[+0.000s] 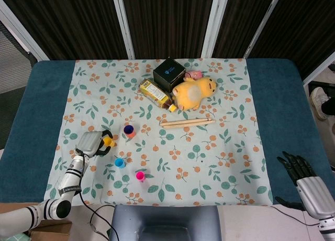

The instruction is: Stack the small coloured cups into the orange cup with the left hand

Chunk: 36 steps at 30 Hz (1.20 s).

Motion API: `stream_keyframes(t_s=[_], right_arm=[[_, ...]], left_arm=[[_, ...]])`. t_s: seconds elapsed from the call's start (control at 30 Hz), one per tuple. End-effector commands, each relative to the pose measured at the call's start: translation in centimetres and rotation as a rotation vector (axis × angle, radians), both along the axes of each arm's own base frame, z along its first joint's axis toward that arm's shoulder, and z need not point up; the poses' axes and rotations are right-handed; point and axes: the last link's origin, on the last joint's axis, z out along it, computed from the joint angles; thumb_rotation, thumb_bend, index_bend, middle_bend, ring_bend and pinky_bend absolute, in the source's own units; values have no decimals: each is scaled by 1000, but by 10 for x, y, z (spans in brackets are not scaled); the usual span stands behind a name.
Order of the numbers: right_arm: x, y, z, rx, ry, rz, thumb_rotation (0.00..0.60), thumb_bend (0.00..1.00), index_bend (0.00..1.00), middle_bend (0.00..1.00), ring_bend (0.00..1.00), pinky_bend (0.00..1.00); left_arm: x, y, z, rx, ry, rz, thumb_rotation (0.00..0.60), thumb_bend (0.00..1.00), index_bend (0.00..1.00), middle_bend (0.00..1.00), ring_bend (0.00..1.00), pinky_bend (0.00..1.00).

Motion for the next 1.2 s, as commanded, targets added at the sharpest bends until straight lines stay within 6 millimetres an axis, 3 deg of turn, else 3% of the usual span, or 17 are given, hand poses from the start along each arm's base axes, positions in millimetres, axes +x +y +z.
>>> stream_keyframes(t_s=[0.03, 0.23, 0.37, 0.6, 0.9, 1.2], right_arm=[[0, 0, 0, -1, -1, 0, 600, 118, 0, 0, 0, 0], [0, 0, 0, 1, 0, 0, 600, 117, 0, 0, 0, 0], [0, -1, 0, 1, 0, -1, 600, 118, 0, 0, 0, 0], [-1, -1, 2, -3, -6, -3, 600, 118, 0, 0, 0, 0], [-2, -1, 5, -5, -12, -5, 600, 117, 0, 0, 0, 0], [-2, -1, 7, -10, -17, -6, 600, 118, 0, 0, 0, 0]], left_arm=[[3, 2, 6, 25, -19, -7, 600, 364, 559, 1000, 1000, 1000], [30, 14, 33, 130, -117, -48, 600, 370, 571, 1000, 1000, 1000], [51, 21, 38, 162, -171, -72, 600, 370, 573, 1000, 1000, 1000], [76, 24, 19, 136, -165, -87, 600, 370, 573, 1000, 1000, 1000], [81, 25, -7, 108, -120, -78, 600, 370, 570, 1000, 1000, 1000], [80, 28, -15, 96, -112, -60, 600, 368, 565, 1000, 1000, 1000]])
